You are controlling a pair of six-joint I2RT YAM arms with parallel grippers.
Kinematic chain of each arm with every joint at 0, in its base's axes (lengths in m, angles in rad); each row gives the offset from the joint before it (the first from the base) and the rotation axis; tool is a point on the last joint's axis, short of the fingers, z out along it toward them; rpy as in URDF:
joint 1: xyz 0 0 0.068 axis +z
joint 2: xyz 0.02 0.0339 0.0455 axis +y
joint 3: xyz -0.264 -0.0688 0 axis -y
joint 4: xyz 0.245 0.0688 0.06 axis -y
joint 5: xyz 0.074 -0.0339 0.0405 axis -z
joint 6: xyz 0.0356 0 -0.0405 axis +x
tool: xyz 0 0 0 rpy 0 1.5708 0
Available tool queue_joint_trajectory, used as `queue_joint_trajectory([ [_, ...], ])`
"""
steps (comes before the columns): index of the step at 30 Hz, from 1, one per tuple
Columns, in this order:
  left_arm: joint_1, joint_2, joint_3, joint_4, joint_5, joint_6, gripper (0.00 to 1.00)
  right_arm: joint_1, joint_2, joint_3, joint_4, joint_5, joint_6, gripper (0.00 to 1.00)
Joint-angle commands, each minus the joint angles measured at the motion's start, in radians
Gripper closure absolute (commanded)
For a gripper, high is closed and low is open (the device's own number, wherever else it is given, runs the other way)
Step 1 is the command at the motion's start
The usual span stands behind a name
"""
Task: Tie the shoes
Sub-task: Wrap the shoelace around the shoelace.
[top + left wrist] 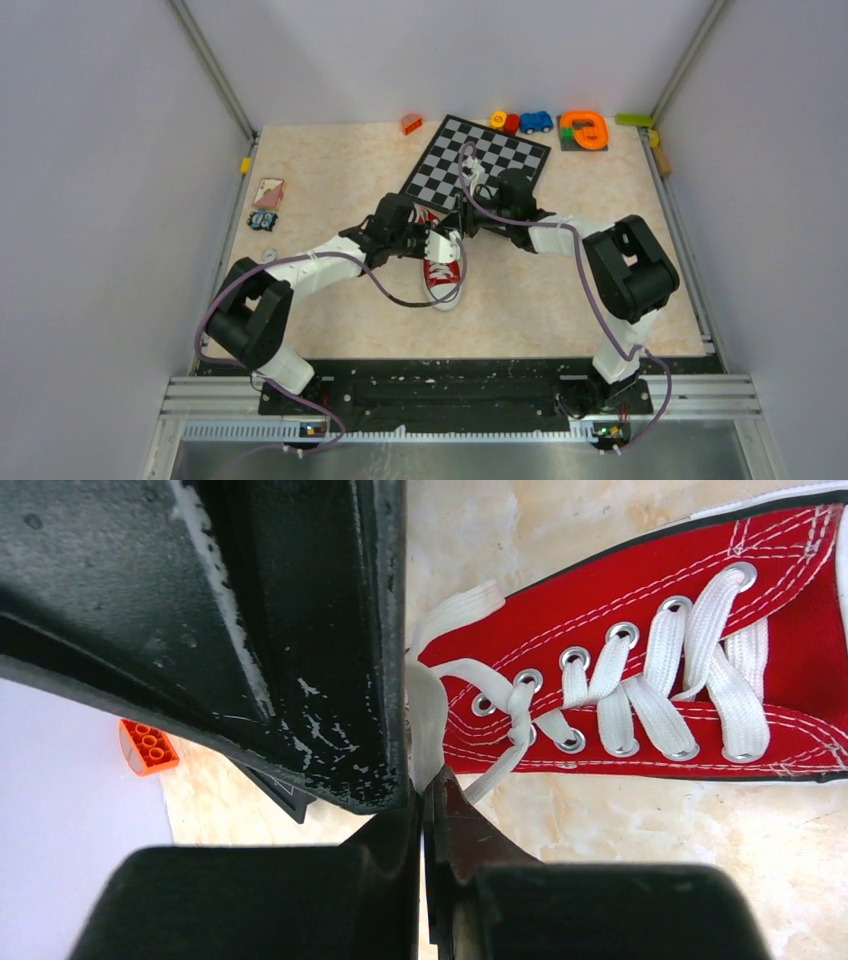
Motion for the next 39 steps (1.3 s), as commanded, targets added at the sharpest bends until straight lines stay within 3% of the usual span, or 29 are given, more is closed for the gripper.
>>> queue_joint_trajectory([
  [1,0.000,0.017,0.040,0.034,0.020,-0.013,1.00,0.014,-0.030,0.030,0.043,-0.006,-0.013,0.63],
  [6,-0.003,0.027,0.046,0.034,0.025,-0.013,1.00,0.014,-0.027,0.030,0.046,-0.009,-0.014,0.65],
  [9,-0.002,0.031,0.048,0.035,0.022,-0.013,1.00,0.015,-0.024,0.032,0.045,-0.013,-0.016,0.74],
  [11,-0.003,0.031,0.048,0.037,0.018,-0.016,1.00,0.015,-0.022,0.034,0.044,-0.016,-0.022,0.87],
  [14,-0.002,0.028,0.045,0.048,0.009,-0.028,0.98,0.014,-0.021,0.037,0.033,-0.010,-0.036,0.98],
  [18,-0.003,-0.005,0.007,0.075,-0.007,-0.050,0.89,0.014,-0.022,0.037,0.024,0.006,-0.054,1.00],
  [21,-0.003,-0.063,-0.035,0.113,-0.024,-0.098,0.80,0.014,-0.021,0.039,0.024,0.006,-0.061,1.00],
  [24,-0.002,-0.134,-0.083,0.128,-0.033,-0.172,0.60,0.014,-0.021,0.040,0.028,0.009,-0.061,1.00],
  [26,-0.001,-0.188,-0.126,0.149,-0.031,-0.217,0.41,0.014,-0.022,0.039,0.029,0.009,-0.065,1.00],
  [29,-0.001,-0.282,-0.206,0.215,-0.009,-0.307,0.23,0.014,-0.026,0.036,0.025,0.009,-0.075,1.00],
  [36,0.009,-0.519,-0.392,0.512,-0.060,-0.694,0.18,0.014,-0.037,0.016,0.049,-0.019,-0.105,1.00],
  [39,0.015,-0.558,-0.394,0.576,-0.250,-0.978,0.16,0.015,-0.039,0.014,0.051,-0.027,-0.115,1.00],
])
